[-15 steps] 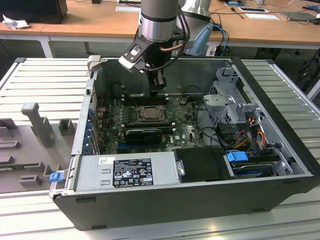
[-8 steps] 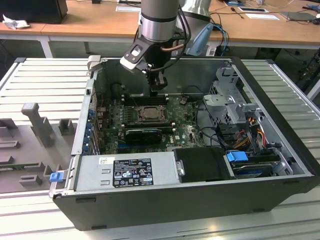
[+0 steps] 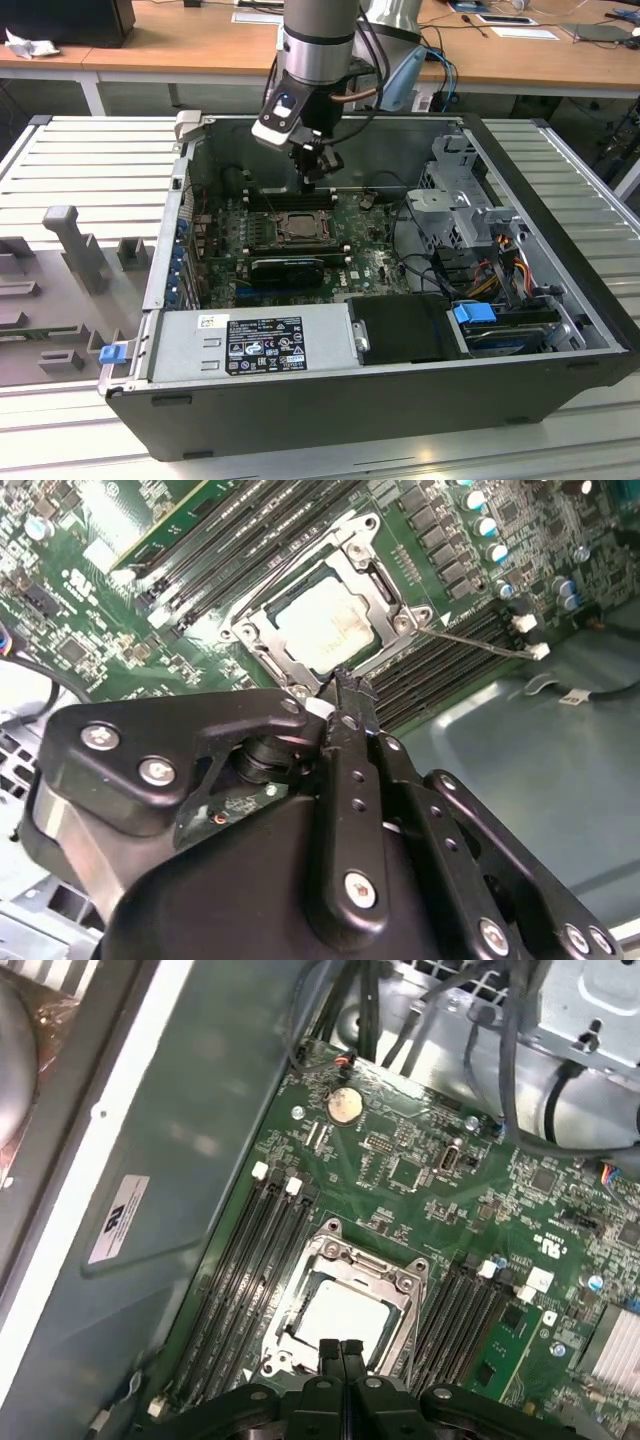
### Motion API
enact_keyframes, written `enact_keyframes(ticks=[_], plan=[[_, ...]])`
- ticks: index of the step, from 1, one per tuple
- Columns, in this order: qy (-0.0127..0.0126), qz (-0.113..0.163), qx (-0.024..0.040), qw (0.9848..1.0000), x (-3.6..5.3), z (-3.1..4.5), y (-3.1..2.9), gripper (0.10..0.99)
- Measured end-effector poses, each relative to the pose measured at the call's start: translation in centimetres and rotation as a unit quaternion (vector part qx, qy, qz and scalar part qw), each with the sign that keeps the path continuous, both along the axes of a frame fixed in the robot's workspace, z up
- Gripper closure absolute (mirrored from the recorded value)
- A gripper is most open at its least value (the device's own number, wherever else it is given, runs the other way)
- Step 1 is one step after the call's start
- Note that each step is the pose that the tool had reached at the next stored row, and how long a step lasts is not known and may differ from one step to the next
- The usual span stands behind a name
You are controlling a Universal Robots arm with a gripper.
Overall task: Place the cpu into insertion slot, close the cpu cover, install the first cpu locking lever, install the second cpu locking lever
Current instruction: 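Install the first cpu locking lever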
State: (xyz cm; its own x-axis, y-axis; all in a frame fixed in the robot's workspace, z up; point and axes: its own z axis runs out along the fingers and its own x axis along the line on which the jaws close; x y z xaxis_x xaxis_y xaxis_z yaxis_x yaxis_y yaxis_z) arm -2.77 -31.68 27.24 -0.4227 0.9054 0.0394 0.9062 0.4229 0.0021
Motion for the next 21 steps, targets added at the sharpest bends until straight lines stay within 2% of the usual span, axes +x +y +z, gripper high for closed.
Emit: enact_keyframes(ticks=[6,11,16,21], plan=[[0.0000,0.038,0.0000,0.9993,0.01,0.00,0.00,0.980],[0.0000,0.065,0.0000,0.9979,0.00,0.00,0.00,0.980],[0.0000,0.103,0.0000,0.9947,0.00,0.00,0.00,0.980],[0.0000,0.141,0.0000,0.9901,0.00,0.00,0.00,0.980]])
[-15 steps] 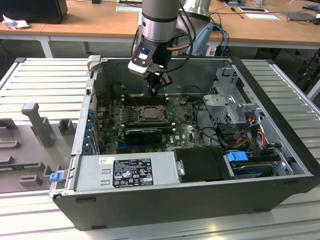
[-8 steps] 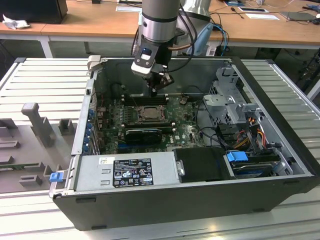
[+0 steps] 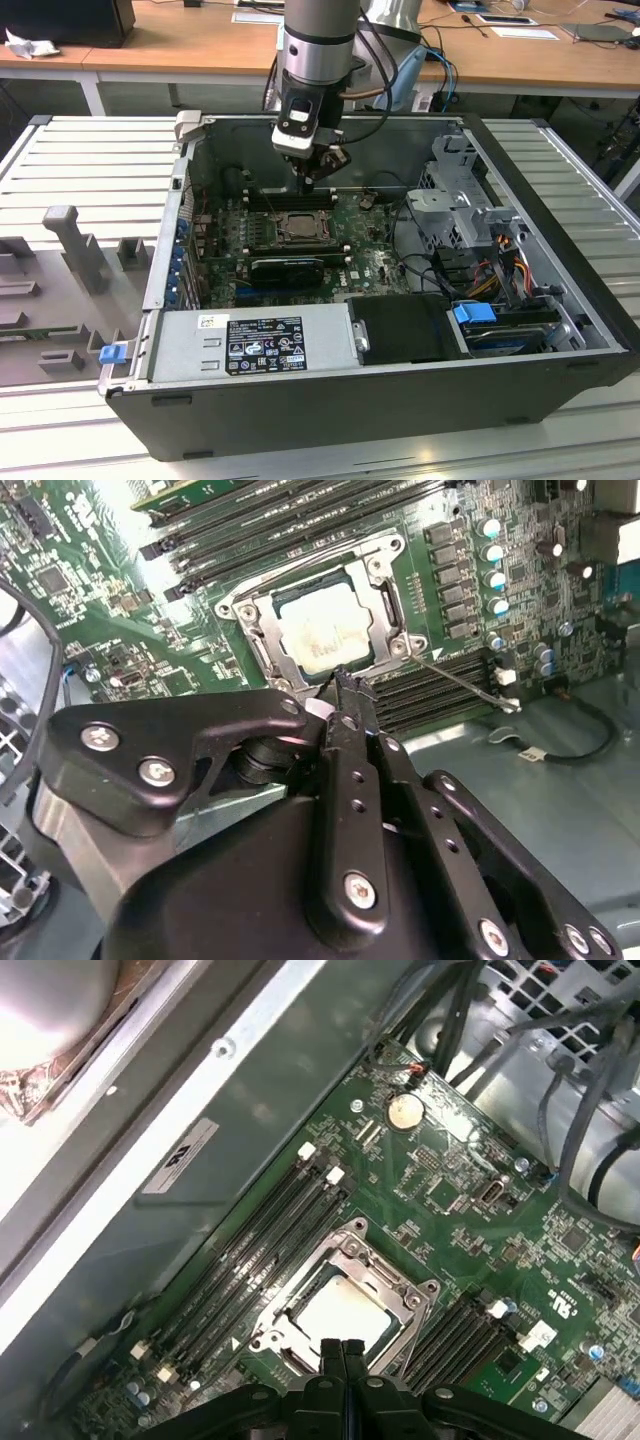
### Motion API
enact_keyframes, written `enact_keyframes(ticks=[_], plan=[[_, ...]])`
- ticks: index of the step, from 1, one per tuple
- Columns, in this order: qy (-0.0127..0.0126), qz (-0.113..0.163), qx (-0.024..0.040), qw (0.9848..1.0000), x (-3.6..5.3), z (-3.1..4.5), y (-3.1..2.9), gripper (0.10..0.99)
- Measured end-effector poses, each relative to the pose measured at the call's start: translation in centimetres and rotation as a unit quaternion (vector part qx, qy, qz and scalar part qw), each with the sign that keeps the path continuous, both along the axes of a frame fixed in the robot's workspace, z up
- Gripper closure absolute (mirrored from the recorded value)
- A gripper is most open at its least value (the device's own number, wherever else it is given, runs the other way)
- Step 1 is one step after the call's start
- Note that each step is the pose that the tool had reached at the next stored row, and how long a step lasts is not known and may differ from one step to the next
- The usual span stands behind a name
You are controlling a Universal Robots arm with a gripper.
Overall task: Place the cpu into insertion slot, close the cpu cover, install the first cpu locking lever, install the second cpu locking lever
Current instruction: 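Install the first cpu locking lever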
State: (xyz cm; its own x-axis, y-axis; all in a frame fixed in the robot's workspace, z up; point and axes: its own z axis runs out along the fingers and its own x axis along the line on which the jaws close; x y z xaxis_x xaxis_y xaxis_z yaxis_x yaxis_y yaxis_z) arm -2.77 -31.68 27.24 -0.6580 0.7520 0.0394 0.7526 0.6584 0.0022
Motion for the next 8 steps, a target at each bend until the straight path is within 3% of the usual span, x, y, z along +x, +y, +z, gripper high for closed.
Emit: enact_keyframes(ticks=[3,8], plan=[[0.0000,0.025,0.0000,0.9997,0.00,0.00,0.00,0.980],[-0.0002,0.082,0.0001,0.9966,0.00,-0.01,0.00,0.980]])
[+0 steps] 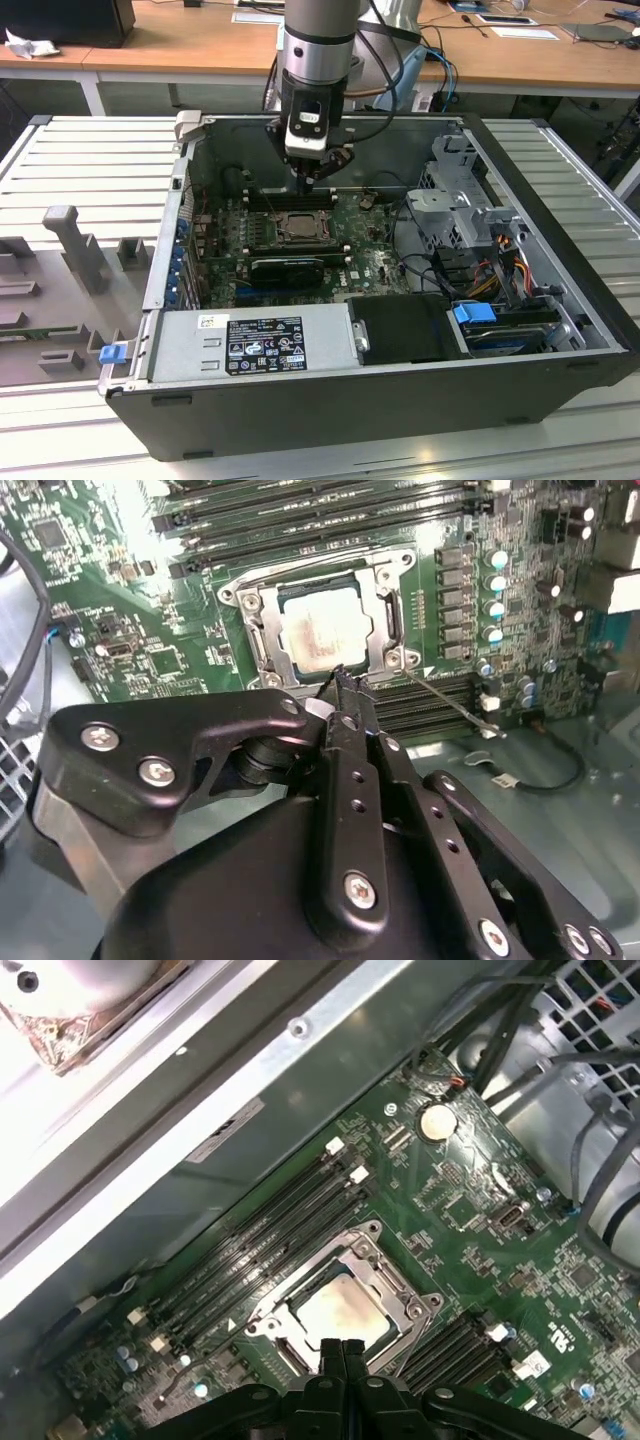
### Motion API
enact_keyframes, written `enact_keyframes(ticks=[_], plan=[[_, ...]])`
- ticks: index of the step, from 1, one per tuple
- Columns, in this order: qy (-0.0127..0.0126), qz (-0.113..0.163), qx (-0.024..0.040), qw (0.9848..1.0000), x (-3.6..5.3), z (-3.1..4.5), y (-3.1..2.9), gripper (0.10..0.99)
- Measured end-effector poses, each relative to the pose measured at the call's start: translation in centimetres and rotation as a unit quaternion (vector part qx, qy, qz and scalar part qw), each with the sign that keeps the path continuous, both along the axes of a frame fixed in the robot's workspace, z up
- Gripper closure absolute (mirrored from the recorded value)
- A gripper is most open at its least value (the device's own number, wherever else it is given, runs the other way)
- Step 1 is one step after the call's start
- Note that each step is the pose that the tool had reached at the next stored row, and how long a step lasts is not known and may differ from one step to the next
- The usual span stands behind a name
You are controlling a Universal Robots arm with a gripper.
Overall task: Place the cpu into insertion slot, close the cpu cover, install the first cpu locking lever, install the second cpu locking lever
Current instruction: 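Install the first cpu locking lever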
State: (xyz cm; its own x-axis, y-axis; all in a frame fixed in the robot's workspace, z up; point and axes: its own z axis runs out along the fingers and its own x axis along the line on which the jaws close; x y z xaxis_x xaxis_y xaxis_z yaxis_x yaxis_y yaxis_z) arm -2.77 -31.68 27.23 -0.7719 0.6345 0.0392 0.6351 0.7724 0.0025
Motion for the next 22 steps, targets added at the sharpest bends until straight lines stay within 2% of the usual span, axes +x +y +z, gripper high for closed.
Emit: enact_keyframes(ticks=[7,12,15,17,18,22], plan=[[-0.0007,0.046,-0.0001,0.9990,0.00,-0.03,0.00,0.980],[-0.0015,0.078,-0.0001,0.9969,0.00,-0.05,0.00,0.980],[-0.0023,0.100,-0.0001,0.9950,0.00,-0.06,0.00,0.980],[-0.0030,0.122,-0.0001,0.9925,0.00,-0.07,0.00,0.980],[-0.0035,0.135,-0.0002,0.9908,0.00,-0.07,0.00,0.980],[-0.0067,0.199,-0.0004,0.9800,0.00,-0.11,0.00,0.980]])
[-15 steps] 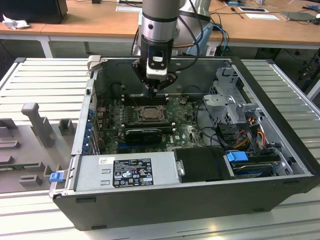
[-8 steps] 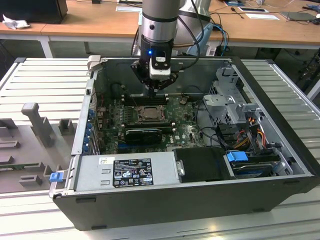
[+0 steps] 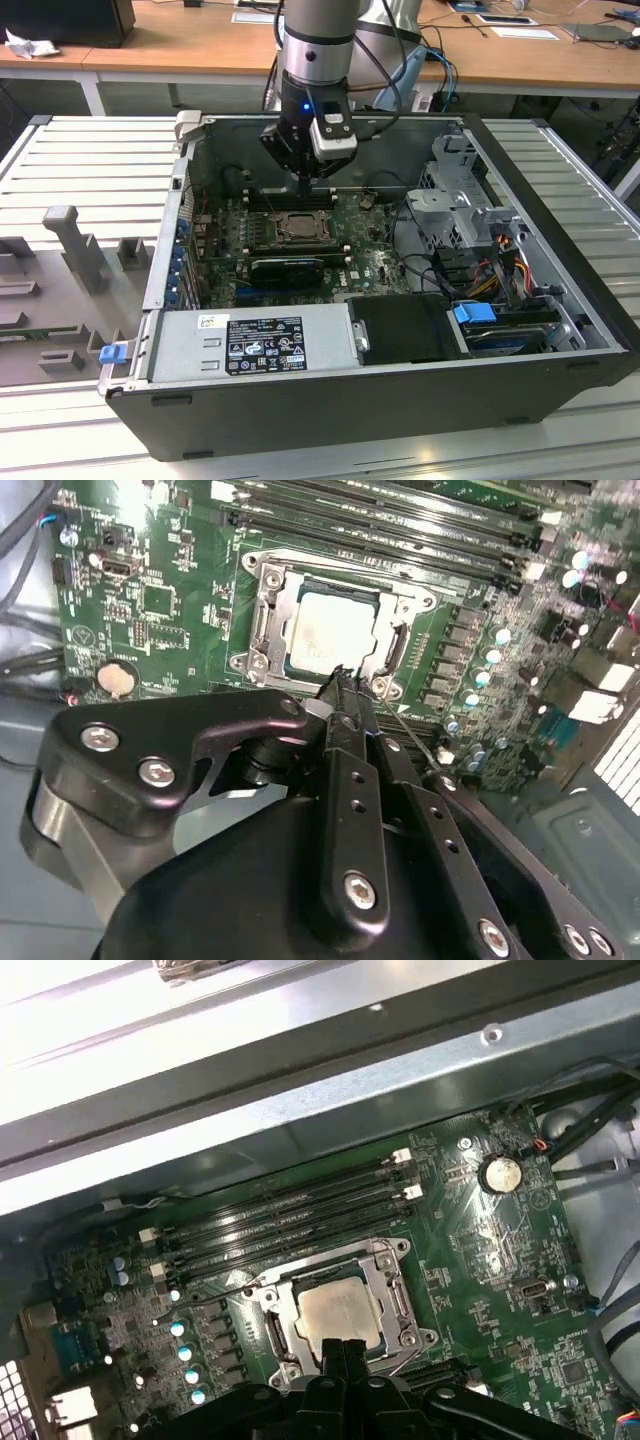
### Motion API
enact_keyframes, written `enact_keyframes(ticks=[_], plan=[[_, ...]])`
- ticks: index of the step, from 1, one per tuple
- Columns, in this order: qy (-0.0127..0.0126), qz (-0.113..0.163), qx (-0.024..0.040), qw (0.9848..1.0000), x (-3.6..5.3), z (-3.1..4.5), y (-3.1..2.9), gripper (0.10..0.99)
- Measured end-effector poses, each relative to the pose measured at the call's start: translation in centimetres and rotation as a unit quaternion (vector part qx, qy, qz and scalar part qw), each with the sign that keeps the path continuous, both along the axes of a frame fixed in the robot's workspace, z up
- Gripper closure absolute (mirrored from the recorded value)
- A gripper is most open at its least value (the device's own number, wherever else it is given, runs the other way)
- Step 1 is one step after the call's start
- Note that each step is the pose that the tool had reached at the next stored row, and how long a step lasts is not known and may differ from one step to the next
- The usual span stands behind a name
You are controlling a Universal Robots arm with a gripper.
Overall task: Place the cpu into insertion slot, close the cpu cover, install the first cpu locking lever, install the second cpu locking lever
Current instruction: 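Install the first cpu locking lever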
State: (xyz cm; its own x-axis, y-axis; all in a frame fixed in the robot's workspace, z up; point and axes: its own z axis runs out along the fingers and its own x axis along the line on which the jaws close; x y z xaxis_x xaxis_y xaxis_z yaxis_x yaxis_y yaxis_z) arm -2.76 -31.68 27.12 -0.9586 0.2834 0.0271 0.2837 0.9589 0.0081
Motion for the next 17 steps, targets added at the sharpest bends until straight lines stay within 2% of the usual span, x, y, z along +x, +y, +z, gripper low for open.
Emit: enact_keyframes(ticks=[2,7,9,12,13,15,17], plan=[[-0.0019,0.038,0.0000,0.9993,0.00,-0.02,0.00,0.980],[-0.0043,0.088,0.0000,0.9961,0.00,-0.05,0.00,0.980],[-0.0054,0.114,0.0000,0.9935,0.00,-0.07,0.00,0.980],[-0.0063,0.163,0.0002,0.9867,0.00,-0.12,0.00,0.980],[-0.0063,0.172,0.0002,0.9851,0.00,-0.12,0.00,0.980],[-0.0065,0.179,0.0007,0.9838,-0.12,-0.15,0.00,0.980],[-0.0065,0.179,0.0007,0.9838,-0.56,-0.17,0.00,0.980]])
